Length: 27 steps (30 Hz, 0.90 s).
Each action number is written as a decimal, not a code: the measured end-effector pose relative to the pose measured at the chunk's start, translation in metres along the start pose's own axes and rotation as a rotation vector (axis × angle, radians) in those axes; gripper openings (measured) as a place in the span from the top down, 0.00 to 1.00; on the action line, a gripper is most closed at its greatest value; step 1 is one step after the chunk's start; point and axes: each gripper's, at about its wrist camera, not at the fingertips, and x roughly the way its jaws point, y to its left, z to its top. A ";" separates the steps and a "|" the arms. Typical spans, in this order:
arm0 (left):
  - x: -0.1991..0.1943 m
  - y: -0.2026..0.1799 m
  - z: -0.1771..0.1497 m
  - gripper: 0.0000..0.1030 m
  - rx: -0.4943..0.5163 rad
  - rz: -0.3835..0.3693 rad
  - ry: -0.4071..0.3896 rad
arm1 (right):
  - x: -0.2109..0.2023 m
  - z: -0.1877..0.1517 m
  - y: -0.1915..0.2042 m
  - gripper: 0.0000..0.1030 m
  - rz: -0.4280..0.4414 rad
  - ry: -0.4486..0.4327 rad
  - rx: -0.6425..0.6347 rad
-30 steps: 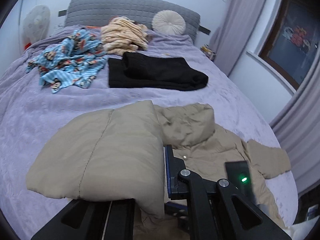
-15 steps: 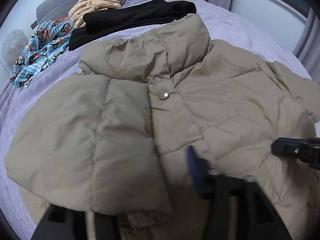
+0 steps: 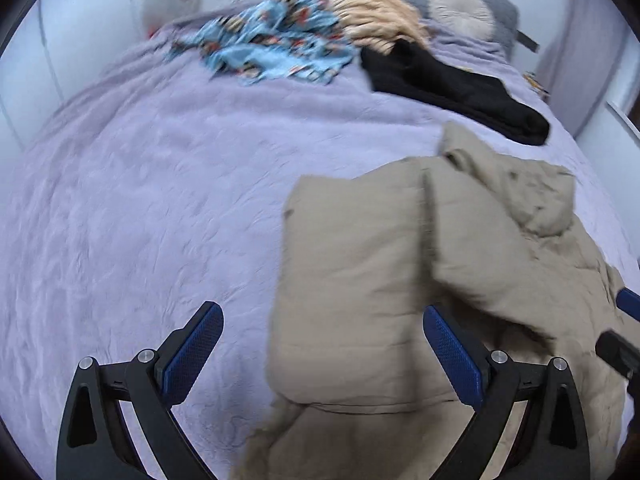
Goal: Fold large clothes
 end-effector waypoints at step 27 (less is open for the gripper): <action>0.002 0.013 0.035 0.49 0.051 -0.011 -0.055 | -0.004 -0.040 -0.144 0.71 -0.077 -0.011 0.617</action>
